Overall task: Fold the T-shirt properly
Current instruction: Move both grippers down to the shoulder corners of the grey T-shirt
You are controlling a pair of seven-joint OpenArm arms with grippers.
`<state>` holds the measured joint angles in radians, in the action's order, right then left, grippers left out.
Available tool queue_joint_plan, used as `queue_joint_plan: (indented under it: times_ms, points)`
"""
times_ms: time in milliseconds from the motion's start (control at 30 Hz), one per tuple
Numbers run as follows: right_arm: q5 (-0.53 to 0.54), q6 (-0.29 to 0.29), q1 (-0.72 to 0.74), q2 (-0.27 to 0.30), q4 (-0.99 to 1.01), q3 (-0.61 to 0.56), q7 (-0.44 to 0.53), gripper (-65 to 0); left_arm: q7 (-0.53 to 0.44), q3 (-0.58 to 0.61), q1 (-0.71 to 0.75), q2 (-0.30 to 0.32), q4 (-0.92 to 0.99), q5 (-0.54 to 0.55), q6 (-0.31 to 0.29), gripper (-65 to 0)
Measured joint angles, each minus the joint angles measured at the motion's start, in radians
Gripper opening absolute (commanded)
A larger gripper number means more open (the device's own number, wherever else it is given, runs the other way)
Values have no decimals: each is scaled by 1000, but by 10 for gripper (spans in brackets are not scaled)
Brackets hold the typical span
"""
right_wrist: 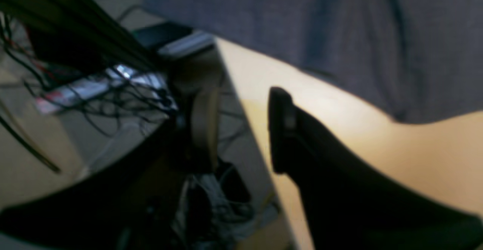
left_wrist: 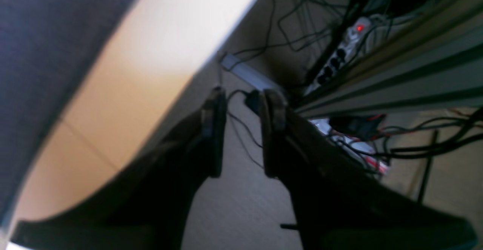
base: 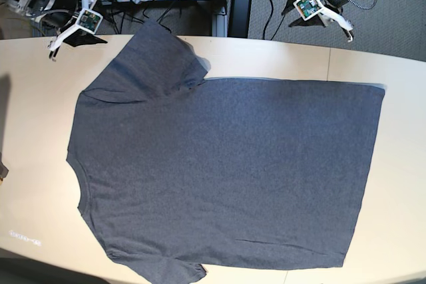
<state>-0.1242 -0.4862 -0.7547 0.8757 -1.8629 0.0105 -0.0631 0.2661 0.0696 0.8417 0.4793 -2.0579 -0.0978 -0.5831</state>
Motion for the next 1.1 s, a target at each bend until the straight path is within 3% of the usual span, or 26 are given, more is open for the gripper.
queue_joint_plan:
  times_ms: [167,300,400,567,767,1100]
  points:
    - [-13,0,89,90,0,-3,-17,-424,3,-3,0,0,-22,-3,0,-460]
    - [-15,0,143,146,0,-3,-16,-335,3,-3,0,0,-25,-2,0,-460]
    - [-21,0,161,192,1,-5,-13,-307,3,-3,0,0,-25,-5,0,-460]
    - [-124,0,166,267,4,-43,-13,-302,3,-3,0,0,-25,-7,0,-460]
    - [-180,0,174,287,5,-132,-12,-303,3,-3,0,3,-34,-89,0,-460]
    - [-180,0,385,283,146,-370,-8,-303,2,-3,0,65,-64,-153,3,-460]
